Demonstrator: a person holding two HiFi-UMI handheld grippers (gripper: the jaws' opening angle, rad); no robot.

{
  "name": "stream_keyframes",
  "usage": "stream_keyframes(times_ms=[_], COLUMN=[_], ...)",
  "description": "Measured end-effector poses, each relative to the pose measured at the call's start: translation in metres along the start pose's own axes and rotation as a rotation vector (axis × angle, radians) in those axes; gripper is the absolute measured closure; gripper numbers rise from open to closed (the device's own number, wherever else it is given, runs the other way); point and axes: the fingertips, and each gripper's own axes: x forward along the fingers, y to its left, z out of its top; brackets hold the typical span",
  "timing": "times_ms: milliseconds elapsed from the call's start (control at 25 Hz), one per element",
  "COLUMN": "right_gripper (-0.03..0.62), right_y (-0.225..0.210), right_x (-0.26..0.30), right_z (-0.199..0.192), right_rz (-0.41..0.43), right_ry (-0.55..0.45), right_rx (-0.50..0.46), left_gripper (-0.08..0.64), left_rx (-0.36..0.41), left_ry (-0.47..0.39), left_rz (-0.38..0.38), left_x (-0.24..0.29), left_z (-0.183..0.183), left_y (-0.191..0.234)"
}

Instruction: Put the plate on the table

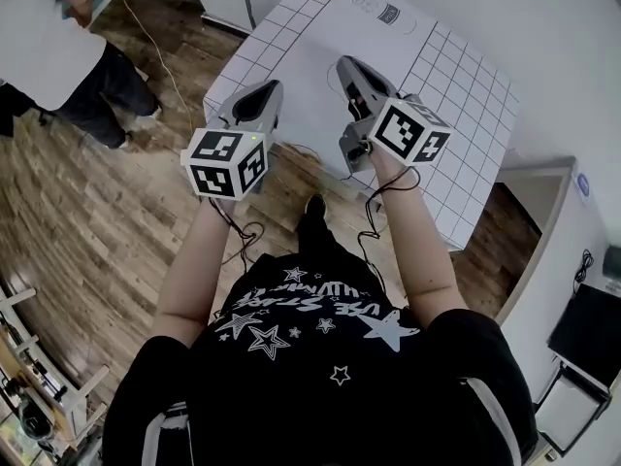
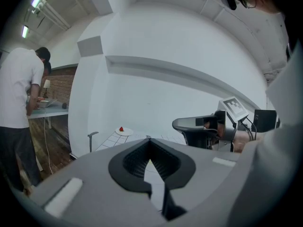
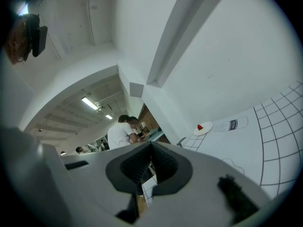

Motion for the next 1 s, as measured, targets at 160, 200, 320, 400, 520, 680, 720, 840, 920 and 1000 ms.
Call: stream_keyframes(times_ms=[160,200,320,400,520,680,720,840,920,1000], right_gripper=[0.578,0.578,0.578,0.578,0.578,0.578,0.578,0.578,0.578,0.578], right_y=[0.025,0.031,0.046,0.053,0.076,0.103,0.106,0.113,0.118,0.123], right_x=[-0.024,-0.03,-0.047,-0.061,-0.092,-0.137,-0.146,-0.169,-0.182,-0.195], right_z=[-0.007,-0.01,-0.022,-0.029,-0.039,-0.051,-0.055,-0.066,-0.07,-0.073], right_rz=[-0.009,-0.012,-0.027,-0.043,-0.046,-0.056,-0.064,-0.084,-0.093,-0.101], right_ry=[-0.008,-0.011,-0.02,-0.032,-0.039,-0.039,-0.036,-0.026,-0.024,-0.022], right_rx=[-0.03,-0.035,-0.058,-0.071,-0.078,-0.083,-0.081,-0.085,-0.092,-0.099], left_gripper=[0.551,0.551,0.551,0.551,0.551,0.551,0.551,0.551,0.551,0.551], left_rx=[-0.008,-0.007,0.003,0.002,0.007,0.01,0.008,0.005,0.013,0.023], left_ry=[-0.031,-0.035,-0.049,-0.065,-0.077,-0.09,-0.091,-0.081,-0.076,-0.074], left_rz=[-0.004,-0.009,-0.028,-0.043,-0.044,-0.033,-0.033,-0.043,-0.05,-0.055], left_x=[-0.03,-0.038,-0.059,-0.071,-0.103,-0.145,-0.152,-0.168,-0.177,-0.187], left_z=[-0.003,-0.005,-0.014,-0.019,-0.024,-0.028,-0.032,-0.044,-0.049,-0.053], left_y=[-0.013,-0.017,-0.027,-0.032,-0.048,-0.077,-0.083,-0.099,-0.11,-0.119])
